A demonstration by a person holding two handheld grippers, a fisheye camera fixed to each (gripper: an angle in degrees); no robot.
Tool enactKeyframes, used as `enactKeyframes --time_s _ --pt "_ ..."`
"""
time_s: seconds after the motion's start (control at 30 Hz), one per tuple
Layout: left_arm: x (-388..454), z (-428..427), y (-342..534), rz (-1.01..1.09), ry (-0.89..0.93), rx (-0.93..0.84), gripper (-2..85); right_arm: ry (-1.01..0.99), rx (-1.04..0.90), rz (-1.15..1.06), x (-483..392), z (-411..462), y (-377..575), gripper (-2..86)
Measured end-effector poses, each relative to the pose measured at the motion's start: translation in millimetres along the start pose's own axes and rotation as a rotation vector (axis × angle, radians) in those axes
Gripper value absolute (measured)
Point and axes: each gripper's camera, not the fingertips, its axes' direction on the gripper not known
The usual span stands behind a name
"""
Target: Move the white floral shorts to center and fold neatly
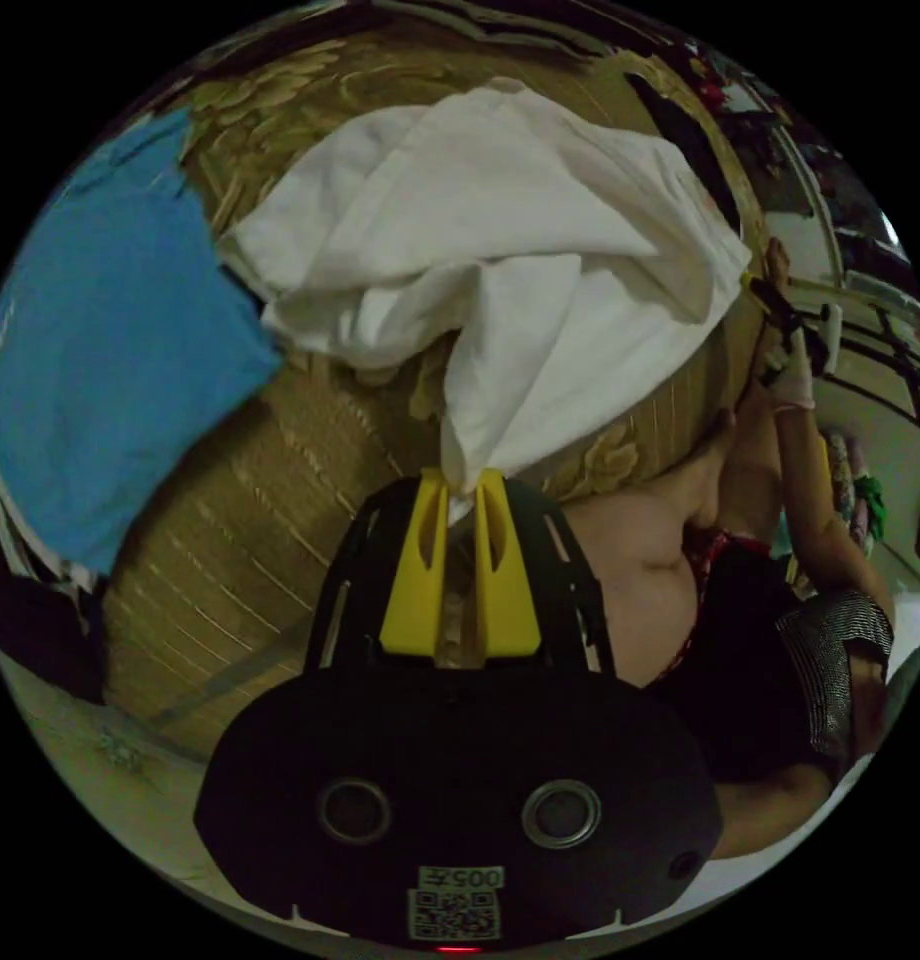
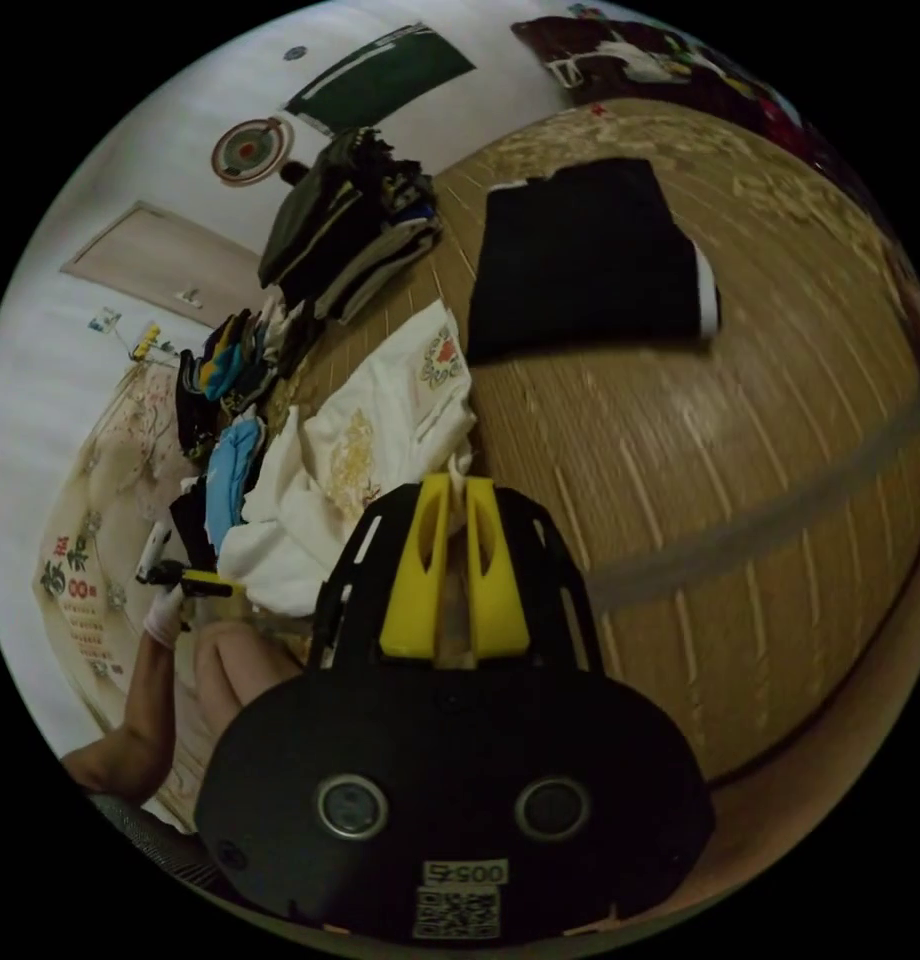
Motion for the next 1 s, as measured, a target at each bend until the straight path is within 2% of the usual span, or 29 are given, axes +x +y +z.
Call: enactKeyframes --time_s 0.07,0.13,0.2,0.33,0.43,0.5,0.53,0.6,0.73,0.83,0.9,1.0 --pt "-23.0 2.6 21.3 -0.117 -0.026 0.020 1.5 0.030 -0.002 0.044 1.0 4.9 22.4 -0.9" --pt "-44.4 13.2 38.8 -0.179 0.057 0.026 0.4 0.064 -0.015 0.055 1.9 9.4 36.3 -0.9" --pt "-60.7 35.8 58.8 -0.258 0.030 -0.073 -0.2 0.074 -0.024 0.071 4.2 8.8 48.0 -0.9" --pt "-55.8 12.3 88.1 -0.243 -0.003 0.102 -0.3 0.101 -0.015 0.108 12.1 -9.5 60.2 -0.9" --pt "-31.7 -33.6 94.3 -0.150 -0.111 0.272 0.2 0.185 0.057 0.177 18.7 -31.3 60.2 -0.6" --pt "9.6 -65.5 77.3 0.066 -0.212 0.360 1.7 0.109 0.122 0.159 21.7 -45.1 58.8 0.0" --pt "21.7 -71.4 71.1 0.123 -0.236 0.383 2.5 0.004 0.132 0.115 22.0 -49.0 55.6 1.5" --pt "67.2 -85.4 38.0 0.306 -0.275 0.447 4.9 -0.061 0.081 0.077 20.6 -45.6 47.2 4.8" --pt "107.1 -83.8 -42.0 0.347 -0.188 0.366 8.1 0.063 -0.058 0.015 11.3 -25.0 36.0 8.1" --pt "118.5 -76.2 -100.1 0.287 -0.035 0.334 10.9 0.116 -0.120 -0.043 -0.2 -13.6 38.3 8.0" --pt "119.5 -57.8 -137.1 0.220 0.077 0.226 13.5 0.152 -0.154 -0.077 -7.4 -6.7 41.8 7.0" --pt "116.8 -30.6 -158.4 0.123 0.041 0.127 11.6 0.205 -0.172 -0.128 -19.3 2.2 48.7 4.0"
